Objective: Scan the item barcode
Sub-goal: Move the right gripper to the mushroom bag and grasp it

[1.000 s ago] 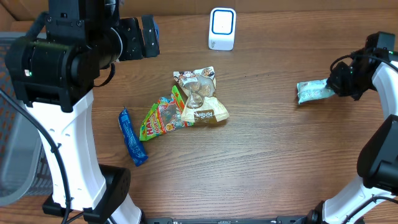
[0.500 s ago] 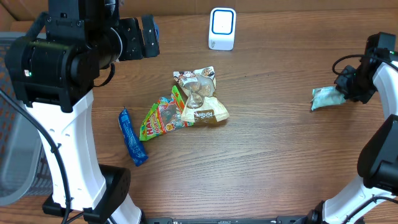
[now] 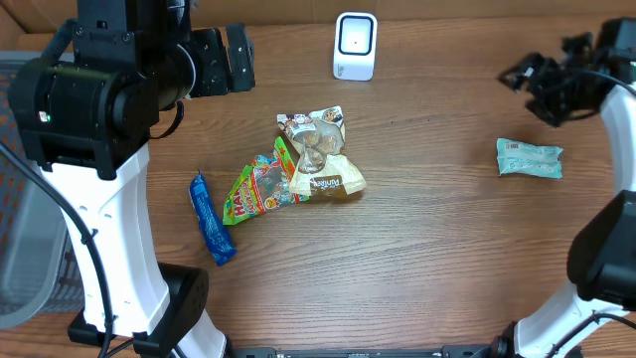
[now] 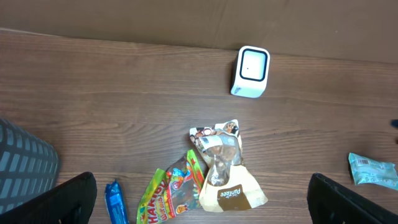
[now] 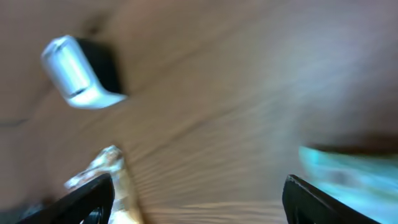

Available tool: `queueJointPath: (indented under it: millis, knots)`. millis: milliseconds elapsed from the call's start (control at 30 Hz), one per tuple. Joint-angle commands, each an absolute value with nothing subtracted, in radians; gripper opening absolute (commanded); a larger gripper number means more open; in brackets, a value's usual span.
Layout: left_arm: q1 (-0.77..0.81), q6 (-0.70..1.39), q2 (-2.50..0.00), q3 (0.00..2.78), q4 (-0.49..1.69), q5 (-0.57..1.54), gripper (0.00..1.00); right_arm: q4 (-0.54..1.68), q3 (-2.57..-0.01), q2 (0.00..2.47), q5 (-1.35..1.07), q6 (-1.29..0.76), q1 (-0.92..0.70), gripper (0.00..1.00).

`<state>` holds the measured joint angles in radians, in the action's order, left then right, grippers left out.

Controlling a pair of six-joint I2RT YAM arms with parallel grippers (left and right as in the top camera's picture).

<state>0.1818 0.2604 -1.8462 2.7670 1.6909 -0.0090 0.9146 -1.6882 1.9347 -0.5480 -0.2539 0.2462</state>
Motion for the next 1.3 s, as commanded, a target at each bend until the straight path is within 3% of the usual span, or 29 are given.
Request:
queueJointPath:
  millis: [0, 367, 733, 900, 1100, 1267]
  knots:
    - [0.184, 0.262, -1.844, 2.768, 1.689, -0.014, 1.0, 0.882, -1.708, 1.928, -0.642, -0.232, 0.123, 0.87]
    - [0.184, 0.262, -1.844, 2.768, 1.689, -0.014, 1.0, 0.813, -1.708, 2.078, -0.375, -0.19, -0.272, 0.91]
    - [0.184, 0.262, -1.844, 2.768, 1.689, -0.014, 1.0, 0.843, -1.701, 2.188, -0.288, -0.094, -0.433, 0.91]
    - [0.184, 0.262, -1.844, 2.768, 1.689, -0.014, 1.0, 0.866, -1.687, 2.233, -0.293, -0.096, -0.437, 0.77]
    - [0.184, 0.262, -1.844, 2.768, 1.689, -0.014, 1.0, 0.865, -1.641, 2.249, -0.292, -0.095, -0.437, 0.72]
    - [0.184, 0.262, -1.844, 2.768, 1.689, -0.014, 1.0, 0.867, -1.641, 2.249, -0.292, -0.095, -0.437, 0.39]
